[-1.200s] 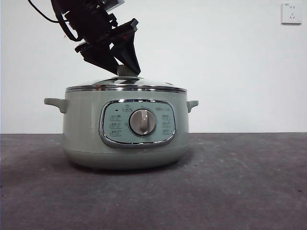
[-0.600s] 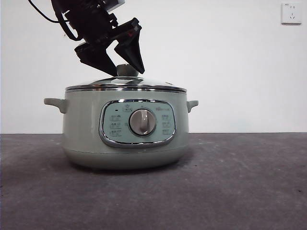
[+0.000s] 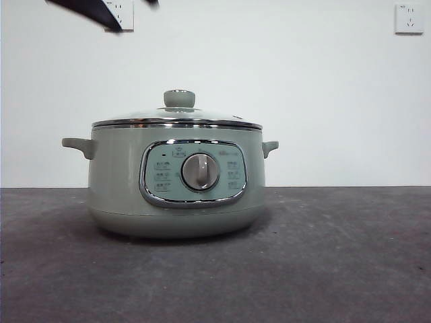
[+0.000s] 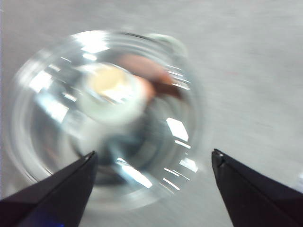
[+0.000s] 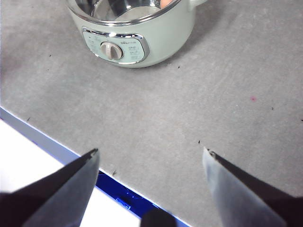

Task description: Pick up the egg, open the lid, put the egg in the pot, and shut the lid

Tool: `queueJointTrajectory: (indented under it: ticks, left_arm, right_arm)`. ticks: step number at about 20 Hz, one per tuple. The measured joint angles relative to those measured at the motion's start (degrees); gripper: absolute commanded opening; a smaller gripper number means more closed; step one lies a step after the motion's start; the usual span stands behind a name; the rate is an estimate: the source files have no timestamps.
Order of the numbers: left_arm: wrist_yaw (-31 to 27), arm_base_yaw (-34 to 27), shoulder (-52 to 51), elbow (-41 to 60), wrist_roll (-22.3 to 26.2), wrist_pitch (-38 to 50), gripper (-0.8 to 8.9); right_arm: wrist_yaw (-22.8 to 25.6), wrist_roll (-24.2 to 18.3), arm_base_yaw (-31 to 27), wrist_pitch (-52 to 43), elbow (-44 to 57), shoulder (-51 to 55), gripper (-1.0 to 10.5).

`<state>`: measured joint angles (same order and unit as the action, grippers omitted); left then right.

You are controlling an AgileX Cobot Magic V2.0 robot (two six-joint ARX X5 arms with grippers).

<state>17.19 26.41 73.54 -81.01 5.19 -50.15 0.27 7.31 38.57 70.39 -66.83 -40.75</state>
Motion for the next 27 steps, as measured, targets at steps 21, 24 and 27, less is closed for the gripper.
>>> queueJointTrajectory:
  ticks: [21, 24, 27]
  left_arm:
    - [5.51, 0.02, -16.33, -0.09, -2.89, -16.66, -0.08]
    - [5.49, 0.02, -16.33, -0.09, -2.91, -16.66, -0.03]
    - [5.46, 0.02, -16.28, -0.09, -2.91, -16.66, -0.03]
  right_arm:
    - [0.0, 0.0, 0.0, -1.03, 0.0, -0.02, -0.1]
    - [0.26, 0.9, 0.0, -1.03, 0.0, -0.02, 0.0]
    - [0.35, 1.33, 0.0, -1.03, 0.0, -0.02, 0.0]
